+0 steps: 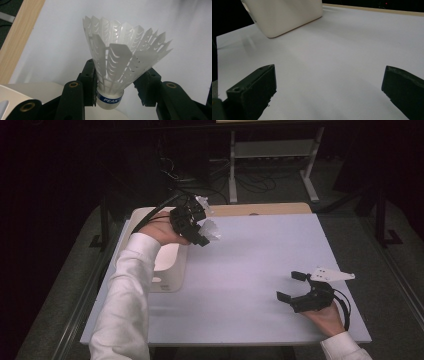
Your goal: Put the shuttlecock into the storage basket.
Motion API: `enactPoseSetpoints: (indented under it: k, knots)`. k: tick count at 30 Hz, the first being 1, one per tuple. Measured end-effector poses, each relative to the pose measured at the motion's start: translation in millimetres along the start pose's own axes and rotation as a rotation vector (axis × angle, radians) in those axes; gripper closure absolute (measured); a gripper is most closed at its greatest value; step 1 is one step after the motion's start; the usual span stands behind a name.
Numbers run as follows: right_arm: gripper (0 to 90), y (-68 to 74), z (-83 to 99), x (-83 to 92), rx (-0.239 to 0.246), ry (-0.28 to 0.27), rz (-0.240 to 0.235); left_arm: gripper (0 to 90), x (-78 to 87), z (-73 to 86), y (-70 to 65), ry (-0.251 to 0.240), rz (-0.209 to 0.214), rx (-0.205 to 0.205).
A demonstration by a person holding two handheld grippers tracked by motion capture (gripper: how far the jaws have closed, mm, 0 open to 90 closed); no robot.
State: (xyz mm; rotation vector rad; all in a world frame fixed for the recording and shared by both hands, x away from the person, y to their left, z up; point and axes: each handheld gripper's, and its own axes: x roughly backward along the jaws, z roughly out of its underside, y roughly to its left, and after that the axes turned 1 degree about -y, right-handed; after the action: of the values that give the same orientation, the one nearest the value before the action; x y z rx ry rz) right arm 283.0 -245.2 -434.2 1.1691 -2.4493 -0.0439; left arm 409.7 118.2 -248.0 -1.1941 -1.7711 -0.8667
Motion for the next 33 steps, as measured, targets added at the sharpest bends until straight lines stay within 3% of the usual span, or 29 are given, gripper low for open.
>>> enactPoseSetpoints:
  k: [15, 20, 25, 33]
  knots:
    - [0.0, 1.2, 2.6, 4.7, -0.003, 0.003, 0.012, 56.9, 15.0, 4.5, -3.6, 0.020, -0.036, 0.019]
    - [0.0, 0.6, 1.9, 4.0, -0.001, 0.004, 0.007, 56.4, 27.7, 14.2, -5.9, -0.010, -0.029, 0.034]
    - [0.0, -0.7, 1.7, 2.4, 0.003, 0.013, 0.002, 56.8, 39.7, 27.2, -7.2, 0.003, -0.063, 0.050]
    - [0.0, 1.0, 1.2, 0.0, 0.014, 0.029, -0.003, 56.8, 53.4, 46.8, -10.2, -0.004, -0.073, 0.074]
